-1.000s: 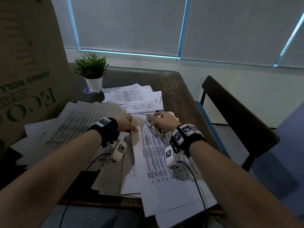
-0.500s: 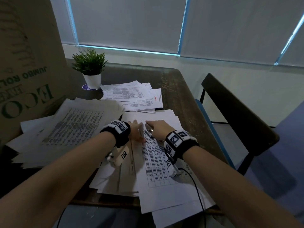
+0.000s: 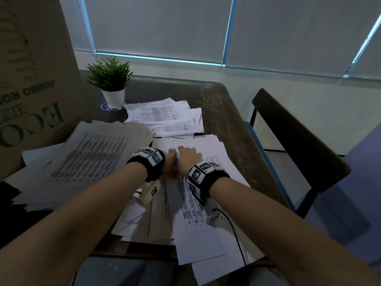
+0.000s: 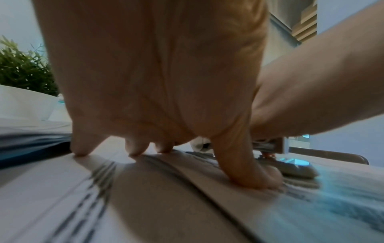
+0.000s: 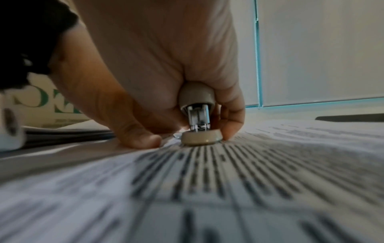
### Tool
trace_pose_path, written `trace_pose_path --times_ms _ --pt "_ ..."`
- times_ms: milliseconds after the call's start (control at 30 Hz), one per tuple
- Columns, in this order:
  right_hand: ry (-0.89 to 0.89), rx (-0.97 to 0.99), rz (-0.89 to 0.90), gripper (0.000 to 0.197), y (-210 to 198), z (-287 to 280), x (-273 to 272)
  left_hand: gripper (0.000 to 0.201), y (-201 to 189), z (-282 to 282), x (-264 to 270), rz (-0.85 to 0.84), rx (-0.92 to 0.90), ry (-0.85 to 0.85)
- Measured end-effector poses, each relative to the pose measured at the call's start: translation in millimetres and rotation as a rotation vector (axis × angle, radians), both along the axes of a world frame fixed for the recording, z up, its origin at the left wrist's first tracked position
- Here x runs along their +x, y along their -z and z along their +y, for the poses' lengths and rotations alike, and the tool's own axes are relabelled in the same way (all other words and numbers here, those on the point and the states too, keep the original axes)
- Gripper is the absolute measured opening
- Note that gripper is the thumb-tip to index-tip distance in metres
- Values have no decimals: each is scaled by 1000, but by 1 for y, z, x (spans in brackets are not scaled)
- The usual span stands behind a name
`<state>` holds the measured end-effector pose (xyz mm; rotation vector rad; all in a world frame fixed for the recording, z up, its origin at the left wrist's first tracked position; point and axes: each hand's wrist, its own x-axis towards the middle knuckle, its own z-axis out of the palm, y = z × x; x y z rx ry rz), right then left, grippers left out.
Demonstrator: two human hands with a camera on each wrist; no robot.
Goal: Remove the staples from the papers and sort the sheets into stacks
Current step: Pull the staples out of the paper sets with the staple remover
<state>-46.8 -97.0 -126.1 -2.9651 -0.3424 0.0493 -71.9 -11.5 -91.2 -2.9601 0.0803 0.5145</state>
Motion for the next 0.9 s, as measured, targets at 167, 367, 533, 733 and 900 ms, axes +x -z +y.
trace_pose_path --times_ms 167,367,533,733,900 --pt "89 127 67 47 -3 4 9 78 -13 -8 -12 -35 -113 -75" --pt "342 722 195 52 -13 -34 15 114 3 5 7 23 -230 -134" --pt "665 1287 30 22 4 -83 5 111 -2 8 24 -59 -248 -103" --pt "807 1430 -167 28 17 -100 16 69 -7 20 36 -24 -478 -189" --pt "806 1476 -164 28 19 -95 19 52 -15 39 35 172 -808 -278"
